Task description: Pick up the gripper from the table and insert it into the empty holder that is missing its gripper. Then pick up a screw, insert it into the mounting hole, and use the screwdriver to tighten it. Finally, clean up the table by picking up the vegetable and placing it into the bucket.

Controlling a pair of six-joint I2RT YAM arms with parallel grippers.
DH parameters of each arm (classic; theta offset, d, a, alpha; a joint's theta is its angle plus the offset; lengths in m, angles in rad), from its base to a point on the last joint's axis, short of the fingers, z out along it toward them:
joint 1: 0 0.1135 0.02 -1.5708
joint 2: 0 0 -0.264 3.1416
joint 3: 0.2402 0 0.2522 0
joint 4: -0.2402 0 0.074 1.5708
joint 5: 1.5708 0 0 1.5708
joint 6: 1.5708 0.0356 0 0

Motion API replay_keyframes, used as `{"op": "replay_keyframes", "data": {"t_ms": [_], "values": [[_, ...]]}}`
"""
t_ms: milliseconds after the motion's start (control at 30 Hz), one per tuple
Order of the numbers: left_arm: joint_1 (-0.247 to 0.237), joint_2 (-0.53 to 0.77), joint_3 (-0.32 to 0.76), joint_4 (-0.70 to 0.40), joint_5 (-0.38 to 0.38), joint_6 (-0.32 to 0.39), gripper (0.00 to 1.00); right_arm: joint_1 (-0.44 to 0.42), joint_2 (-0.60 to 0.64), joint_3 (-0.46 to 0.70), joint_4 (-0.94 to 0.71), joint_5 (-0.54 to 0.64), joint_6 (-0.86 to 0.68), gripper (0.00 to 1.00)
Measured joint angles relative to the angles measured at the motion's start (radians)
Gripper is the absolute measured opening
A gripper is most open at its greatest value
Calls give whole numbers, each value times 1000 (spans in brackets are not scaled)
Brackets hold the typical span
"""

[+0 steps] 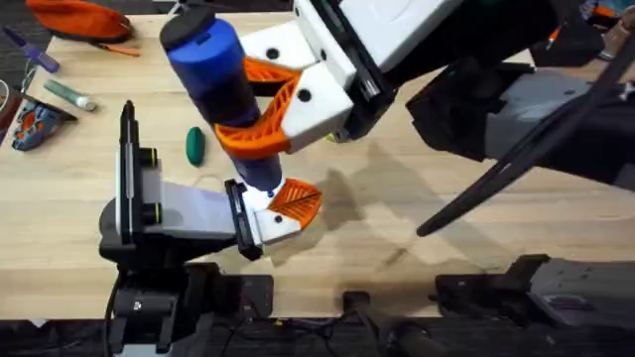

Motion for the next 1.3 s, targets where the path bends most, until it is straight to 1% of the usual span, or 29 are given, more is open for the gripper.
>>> {"op": "replay_keyframes", "data": {"t_ms": [900, 1300], "values": [[0, 0, 0, 0, 0, 0, 12, 0, 0, 0, -21, 0, -4, 23], [0, 0, 0, 0, 0, 0, 12, 18, 0, 0, -23, 0, -19, 23]]}}
